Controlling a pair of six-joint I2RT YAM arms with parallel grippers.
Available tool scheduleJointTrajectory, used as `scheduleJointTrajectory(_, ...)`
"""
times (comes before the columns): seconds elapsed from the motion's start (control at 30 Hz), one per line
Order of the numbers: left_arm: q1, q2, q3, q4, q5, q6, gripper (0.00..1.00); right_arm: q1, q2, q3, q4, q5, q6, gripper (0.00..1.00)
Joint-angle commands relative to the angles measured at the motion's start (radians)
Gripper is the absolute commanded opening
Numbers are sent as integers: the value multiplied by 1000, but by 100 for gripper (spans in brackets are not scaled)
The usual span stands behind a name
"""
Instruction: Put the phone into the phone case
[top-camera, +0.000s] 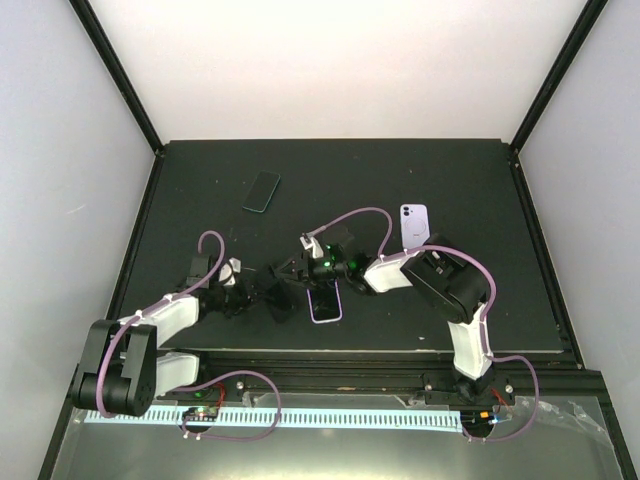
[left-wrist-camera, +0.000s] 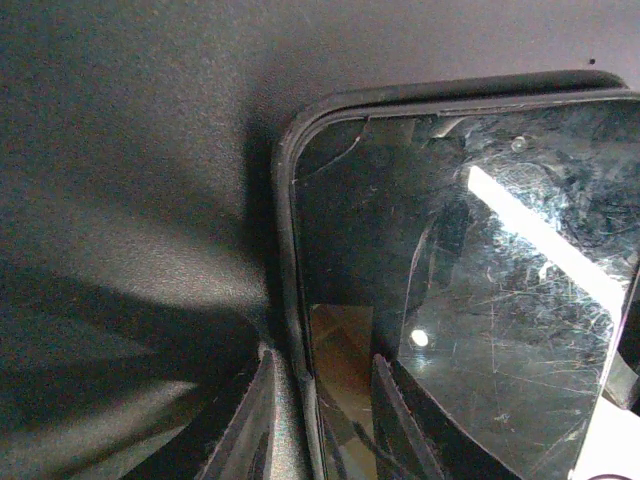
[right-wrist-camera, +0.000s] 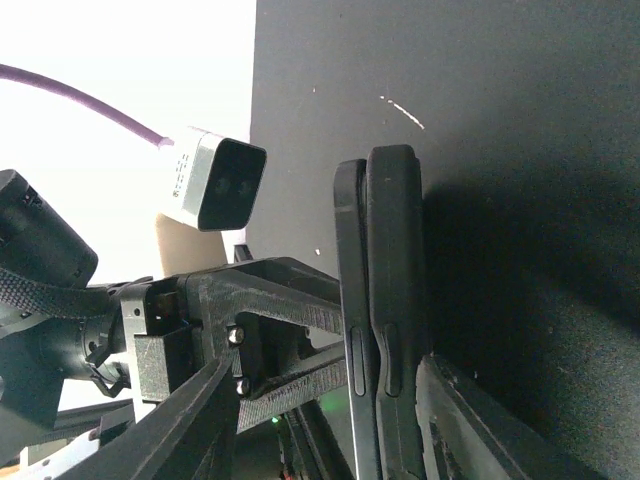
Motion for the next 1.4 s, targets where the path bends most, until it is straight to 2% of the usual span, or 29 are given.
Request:
scheduleJointTrajectory(0.0,7,-3,36,9,-29,20,29,38,16,35,-17,-99,-30,49)
scheduleJointTrajectory(0.23,10,-3,37,9,-27,21,29,37,37,60,-30,-133,-34,43)
scheduleJointTrajectory(0.47,13,-4,42,3,-27,23,29,38,52,84,-76,-158,-56,44)
scheduleJointTrajectory(0.63,12,-1,46,1,-26,27,29,38,41,113,-208,-132,-134,44)
scheduleJointTrajectory(0.87,13,0,46,0,-23,30,30,38,25,105,-191,-122,-137,35)
scheduleJointTrajectory(1.03,13,-4,51,-7,-22,35,31,38,18,93,-180,-121,-129,42)
scheduleJointTrajectory(1.13,13,-2,51,-5,-20,36,33,38,12,84,-165,-120,-123,42)
scheduleJointTrajectory(1.37,12,0,51,-4,-19,40,35,38,8,73,-142,-121,-107,30)
